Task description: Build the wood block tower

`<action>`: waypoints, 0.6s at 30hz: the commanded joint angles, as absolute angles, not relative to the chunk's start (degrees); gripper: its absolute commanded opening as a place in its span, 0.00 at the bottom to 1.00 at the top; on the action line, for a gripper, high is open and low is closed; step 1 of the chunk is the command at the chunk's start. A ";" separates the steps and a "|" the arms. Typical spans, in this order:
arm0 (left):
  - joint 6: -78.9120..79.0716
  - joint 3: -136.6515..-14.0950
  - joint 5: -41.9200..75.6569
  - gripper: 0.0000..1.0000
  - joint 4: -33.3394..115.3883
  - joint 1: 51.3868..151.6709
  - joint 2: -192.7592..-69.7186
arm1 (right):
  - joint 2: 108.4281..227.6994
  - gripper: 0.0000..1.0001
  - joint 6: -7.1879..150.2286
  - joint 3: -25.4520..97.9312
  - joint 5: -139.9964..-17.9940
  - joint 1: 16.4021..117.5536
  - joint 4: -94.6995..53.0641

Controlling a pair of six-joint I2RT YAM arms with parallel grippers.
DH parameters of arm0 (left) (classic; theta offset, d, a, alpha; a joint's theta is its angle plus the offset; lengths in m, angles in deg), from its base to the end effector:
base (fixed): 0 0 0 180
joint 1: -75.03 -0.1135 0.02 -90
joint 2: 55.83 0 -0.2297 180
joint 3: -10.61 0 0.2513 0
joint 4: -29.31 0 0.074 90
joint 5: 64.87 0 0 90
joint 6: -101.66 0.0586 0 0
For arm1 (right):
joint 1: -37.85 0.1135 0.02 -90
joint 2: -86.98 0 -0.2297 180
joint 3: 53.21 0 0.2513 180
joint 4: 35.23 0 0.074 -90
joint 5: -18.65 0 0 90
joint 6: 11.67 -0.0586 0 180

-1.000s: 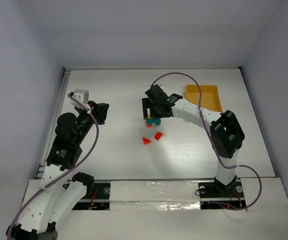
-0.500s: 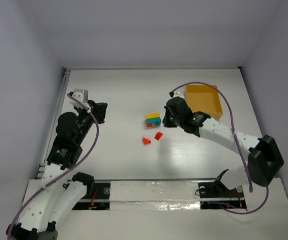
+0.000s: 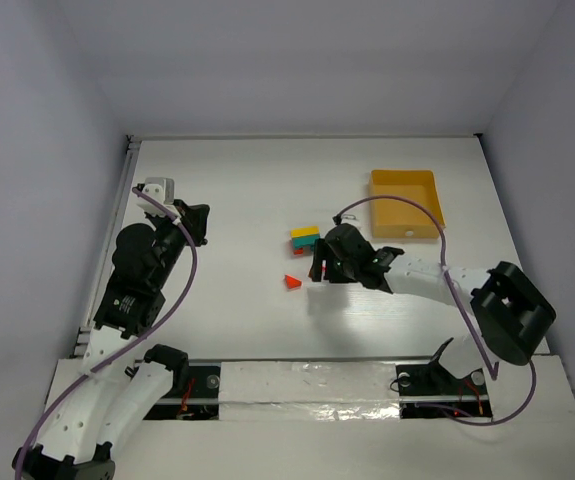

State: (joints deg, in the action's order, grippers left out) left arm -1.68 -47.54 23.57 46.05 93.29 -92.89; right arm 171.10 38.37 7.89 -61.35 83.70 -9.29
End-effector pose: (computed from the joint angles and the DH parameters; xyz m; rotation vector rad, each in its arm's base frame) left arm 0.1926 -0.0652 0.3524 0.0871 1.5099 -0.4641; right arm 0.2262 0.2184 0.1444 -0.0460 2.4636 0.4697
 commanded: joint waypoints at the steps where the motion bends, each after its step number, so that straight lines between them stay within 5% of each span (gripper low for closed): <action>1: -1.35 -47.85 23.55 0.00 44.36 93.13 -92.40 | 173.46 0.72 36.50 10.08 -62.30 84.17 -15.17; 18: -1.96 -47.68 19.68 0.01 43.57 93.13 -91.08 | 186.29 0.61 32.54 17.73 -54.04 84.17 -14.12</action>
State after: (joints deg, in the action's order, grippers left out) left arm -1.73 -47.56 21.62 46.07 93.29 -91.60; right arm 185.33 33.91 15.39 -57.03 83.70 -12.66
